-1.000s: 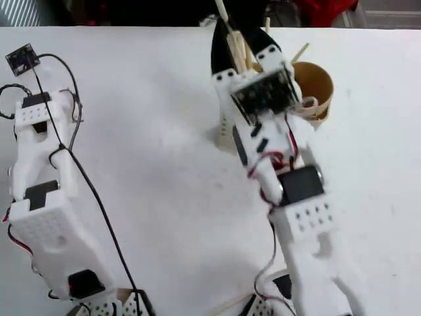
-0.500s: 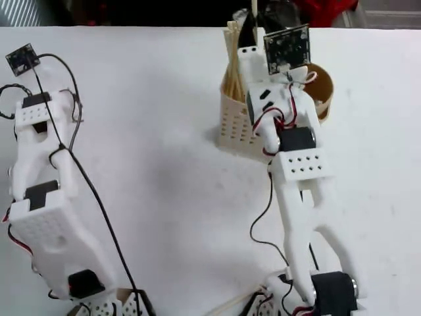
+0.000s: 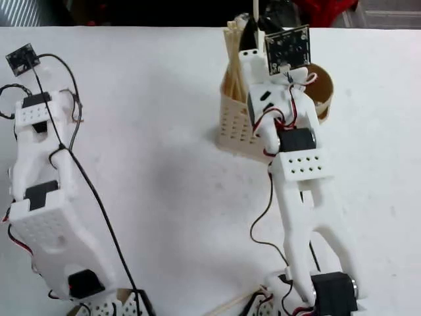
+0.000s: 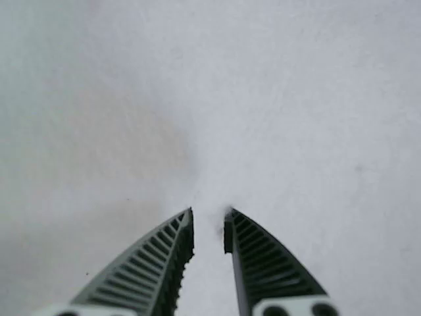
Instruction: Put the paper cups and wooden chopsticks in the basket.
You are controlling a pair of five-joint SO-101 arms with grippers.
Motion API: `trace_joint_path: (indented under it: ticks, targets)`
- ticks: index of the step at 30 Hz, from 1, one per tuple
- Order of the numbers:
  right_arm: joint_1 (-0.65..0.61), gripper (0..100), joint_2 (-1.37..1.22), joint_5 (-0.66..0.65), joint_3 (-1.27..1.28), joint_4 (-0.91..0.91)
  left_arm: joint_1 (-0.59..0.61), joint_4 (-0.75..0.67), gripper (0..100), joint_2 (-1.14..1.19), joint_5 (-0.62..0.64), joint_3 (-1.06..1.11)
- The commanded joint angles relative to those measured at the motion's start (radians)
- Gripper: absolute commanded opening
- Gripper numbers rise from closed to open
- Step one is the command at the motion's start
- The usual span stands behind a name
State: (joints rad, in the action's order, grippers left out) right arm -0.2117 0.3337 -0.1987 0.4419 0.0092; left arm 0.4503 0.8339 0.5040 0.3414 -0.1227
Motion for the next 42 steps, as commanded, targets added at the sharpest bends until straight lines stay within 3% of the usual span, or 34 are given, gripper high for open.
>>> trace_joint_path:
  ticks: [1, 7, 15, 21, 23, 30, 42]
  targets:
    - [0.013, 2.7, 0.007, 0.009, -0.009, 0.005, -0.005, -0.021, 10, -0.010, -0.009, -0.006]
    - [0.012, 14.6, 0.007, 0.014, -0.009, 0.042, -0.005, -0.021, 10, -0.010, -0.009, -0.006]
    - [0.012, 12.6, 0.018, 0.008, -0.017, 0.068, -0.007, -0.021, 10, -0.010, -0.009, -0.006]
    - [0.008, 7.7, 0.179, 0.008, -0.012, 0.305, -0.001, -0.005, 10, -0.022, -0.009, -0.006]
    - [0.008, 1.1, 0.248, 0.008, -0.008, 0.401, 0.004, 0.046, 10, -0.030, -0.009, -0.018]
    - [0.012, 2.2, 0.438, 0.008, 0.078, 0.737, -0.042, 0.203, 10, -0.162, -0.012, -0.034]
    - [0.013, 1.8, 0.981, -0.017, 0.623, 0.857, -0.087, 0.474, 10, -0.549, -0.017, -0.034]
